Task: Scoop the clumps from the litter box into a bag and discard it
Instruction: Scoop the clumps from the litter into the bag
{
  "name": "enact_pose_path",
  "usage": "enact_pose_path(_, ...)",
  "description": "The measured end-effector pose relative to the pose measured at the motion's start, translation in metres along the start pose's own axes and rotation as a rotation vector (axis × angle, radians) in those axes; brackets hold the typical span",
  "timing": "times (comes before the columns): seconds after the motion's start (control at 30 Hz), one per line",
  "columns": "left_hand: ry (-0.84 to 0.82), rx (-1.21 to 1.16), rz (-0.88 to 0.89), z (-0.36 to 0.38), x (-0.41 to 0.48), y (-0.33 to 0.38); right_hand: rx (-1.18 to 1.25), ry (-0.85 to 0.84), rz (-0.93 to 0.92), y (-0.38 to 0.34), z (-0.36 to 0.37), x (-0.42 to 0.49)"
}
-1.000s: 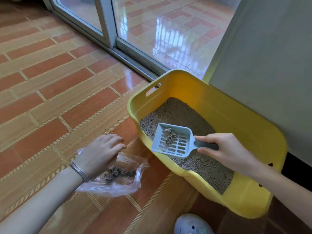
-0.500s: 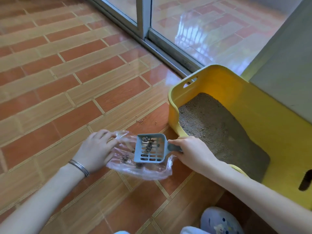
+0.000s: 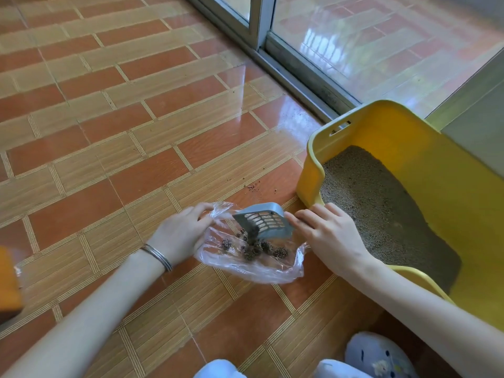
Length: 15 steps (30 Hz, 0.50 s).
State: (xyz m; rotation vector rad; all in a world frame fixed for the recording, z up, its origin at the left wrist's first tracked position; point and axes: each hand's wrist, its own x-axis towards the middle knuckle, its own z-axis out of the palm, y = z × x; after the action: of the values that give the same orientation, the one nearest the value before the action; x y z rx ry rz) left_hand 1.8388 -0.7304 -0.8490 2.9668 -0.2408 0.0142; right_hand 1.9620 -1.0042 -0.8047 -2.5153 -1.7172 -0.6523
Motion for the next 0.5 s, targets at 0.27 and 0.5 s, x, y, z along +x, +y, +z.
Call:
enact_pose_path(0.27,0.04,0.017,0.032,0.0,0.003,0.004,-0.008,-0.028,-0.021,0.006,-0.004,-0.005)
enact_pose_path(0.5,0.1,-0.008,0.071,-0.006,0.015,0.015,0.159,-0.212,0.268,0.015,-0.031,-0.012)
